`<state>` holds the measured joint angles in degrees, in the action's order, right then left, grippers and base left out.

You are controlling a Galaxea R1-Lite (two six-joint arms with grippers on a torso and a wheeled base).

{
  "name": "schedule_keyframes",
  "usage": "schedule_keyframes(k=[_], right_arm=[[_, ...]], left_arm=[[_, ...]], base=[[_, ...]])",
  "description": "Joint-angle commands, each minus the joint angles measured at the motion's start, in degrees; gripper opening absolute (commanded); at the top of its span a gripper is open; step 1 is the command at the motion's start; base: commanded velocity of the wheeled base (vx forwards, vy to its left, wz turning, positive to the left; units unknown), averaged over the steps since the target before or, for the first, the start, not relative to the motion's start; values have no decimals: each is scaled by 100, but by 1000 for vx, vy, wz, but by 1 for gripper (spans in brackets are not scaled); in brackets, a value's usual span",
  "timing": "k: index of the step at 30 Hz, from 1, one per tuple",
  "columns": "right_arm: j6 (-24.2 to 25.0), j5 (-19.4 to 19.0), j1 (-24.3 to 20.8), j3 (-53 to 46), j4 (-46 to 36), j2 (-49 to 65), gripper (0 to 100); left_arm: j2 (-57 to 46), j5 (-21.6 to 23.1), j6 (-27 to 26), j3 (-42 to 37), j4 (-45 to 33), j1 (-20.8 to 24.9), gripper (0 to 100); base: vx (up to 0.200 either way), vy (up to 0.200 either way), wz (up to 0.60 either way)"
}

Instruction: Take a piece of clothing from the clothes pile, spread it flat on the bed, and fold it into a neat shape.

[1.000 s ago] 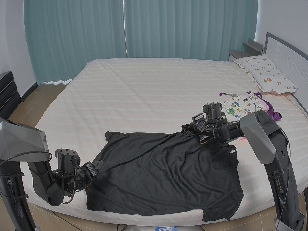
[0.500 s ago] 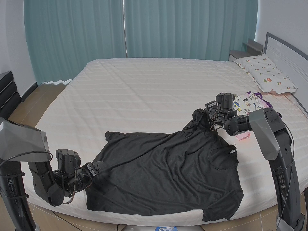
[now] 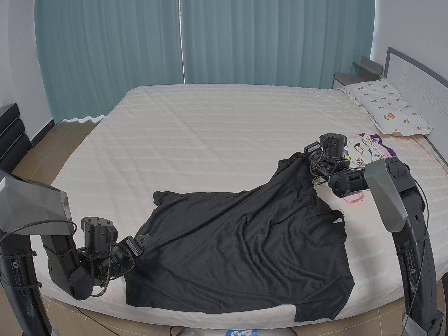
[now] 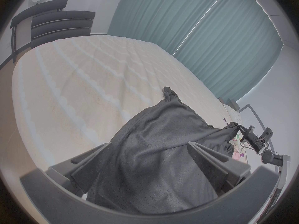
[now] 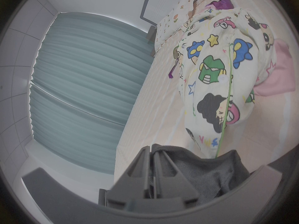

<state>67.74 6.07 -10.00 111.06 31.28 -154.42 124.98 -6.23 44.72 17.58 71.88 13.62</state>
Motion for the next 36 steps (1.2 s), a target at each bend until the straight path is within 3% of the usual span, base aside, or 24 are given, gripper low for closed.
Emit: schedule_keyframes(k=[1,11,16,20,23,26,30,34,36], right_arm=[[-33,8,-11,-31,1,-18,100],[-481,114,-11,-743,18,395,100],[-587,26,-2,-1279,511,870,100],[-341,-598,-81,-1939,1284,1318,100],[-270,-730,-213,-2027,1688,1186,100],[-683,-458,-292,-1675,1750,694,100],[-780,105,-354,-1306,1741,360,100],[-921,368,-301,-1069,1723,254,100],[-1466,535,-380,-1077,1750,-88,100]], left_arm=[[35,-1,2,0,2,-8,100],[-26,-19,-15,114,2,-96,100],[-123,-177,-77,395,2,-105,100],[-281,-221,-130,747,-112,-166,100],[-290,-230,-305,870,-191,-210,100],[-228,-221,-376,1019,-218,-272,100],[-184,-221,-376,1248,-227,-386,100],[-79,-221,-376,1441,-235,-386,100],[-17,-221,-376,1582,-297,-369,100]], base=[[0,0,0],[0,0,0],[0,0,0],[0,0,0],[0,0,0],[0,0,0],[0,0,0],[0,0,0],[0,0,0]])
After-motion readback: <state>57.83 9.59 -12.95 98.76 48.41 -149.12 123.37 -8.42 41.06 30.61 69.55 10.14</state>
